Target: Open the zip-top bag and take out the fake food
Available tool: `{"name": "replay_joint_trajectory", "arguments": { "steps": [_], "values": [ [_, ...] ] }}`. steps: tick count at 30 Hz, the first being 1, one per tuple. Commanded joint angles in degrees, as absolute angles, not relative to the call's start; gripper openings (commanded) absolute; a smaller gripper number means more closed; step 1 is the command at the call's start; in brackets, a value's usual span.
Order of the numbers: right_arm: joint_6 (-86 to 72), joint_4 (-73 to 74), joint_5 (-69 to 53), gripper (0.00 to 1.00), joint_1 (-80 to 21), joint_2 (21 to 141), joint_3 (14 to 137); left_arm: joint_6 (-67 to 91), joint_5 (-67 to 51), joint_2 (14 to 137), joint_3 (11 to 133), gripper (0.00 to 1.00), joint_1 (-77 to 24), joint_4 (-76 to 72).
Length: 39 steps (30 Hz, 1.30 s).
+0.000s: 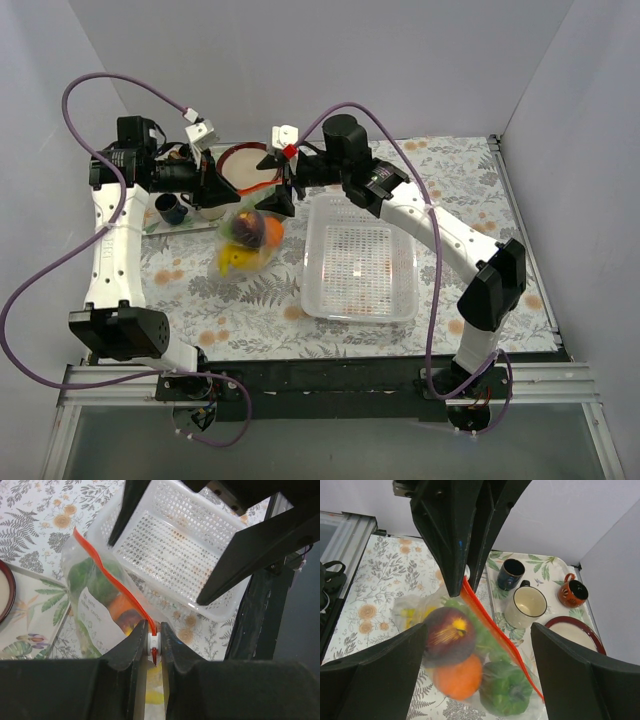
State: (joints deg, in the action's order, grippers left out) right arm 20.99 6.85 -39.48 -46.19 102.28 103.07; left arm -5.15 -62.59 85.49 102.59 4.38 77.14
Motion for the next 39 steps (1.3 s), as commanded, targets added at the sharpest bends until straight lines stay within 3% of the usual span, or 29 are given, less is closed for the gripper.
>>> {"name": "replay_joint_trajectory", "arguments": {
  "steps": [1, 10, 17, 19, 23, 24, 25, 26, 28, 39],
  "values": [
    [18.73, 4.31, -43.24, 0.9, -46.14, 104.41, 106.26, -5.71, -62.05, 81.04, 105.47, 0.05, 1.58, 79.54],
    [16.18, 3.08, -47.37, 0.71, -46.49, 106.17, 105.56, -5.54, -59.94, 80.77, 106.79, 0.05, -1.14, 79.54],
    [14.68, 3.52, -51.23, 0.27, -46.49, 106.35, 105.56, -7.21, -57.83, 80.68, 106.26, 0.04, -1.41, 79.54],
    [14.15, 3.78, -51.24, 0.04, -46.49, 106.52, 105.47, -8.08, -57.31, 80.77, 106.44, 0.04, -1.41, 79.45],
    [13.45, 4.31, -50.45, 0.01, -46.49, 106.09, 104.59, -8.88, -56.69, 81.12, 106.79, 0.04, -1.41, 78.93],
    [13.36, 4.22, -50.01, 0.01, -46.49, 105.91, 104.42, -8.01, -56.6, 81.12, 106.7, 0.13, -1.41, 77.27],
    [13.19, 4.13, -49.49, 0.01, -46.49, 105.82, 104.33, -6.26, -56.69, 81.04, 106.7, 0.51, -1.41, 76.39],
    [13.01, 4.22, -49.13, 0.01, -46.49, 105.73, 104.33, -5.37, -56.43, 80.95, 106.44, 0.76, -1.41, 74.81],
    [12.92, 4.22, -48.69, 0.01, -46.49, 105.56, 104.24, -4.22, -55.55, 80.69, 104.51, 0.98, -1.41, 74.01],
    [14.41, 4.75, -46.67, 0.01, -46.41, 101.69, 100.02, -9.23, -55.54, 79.8, 95.71, 0.98, -0.79, 75.58]
  ]
}}
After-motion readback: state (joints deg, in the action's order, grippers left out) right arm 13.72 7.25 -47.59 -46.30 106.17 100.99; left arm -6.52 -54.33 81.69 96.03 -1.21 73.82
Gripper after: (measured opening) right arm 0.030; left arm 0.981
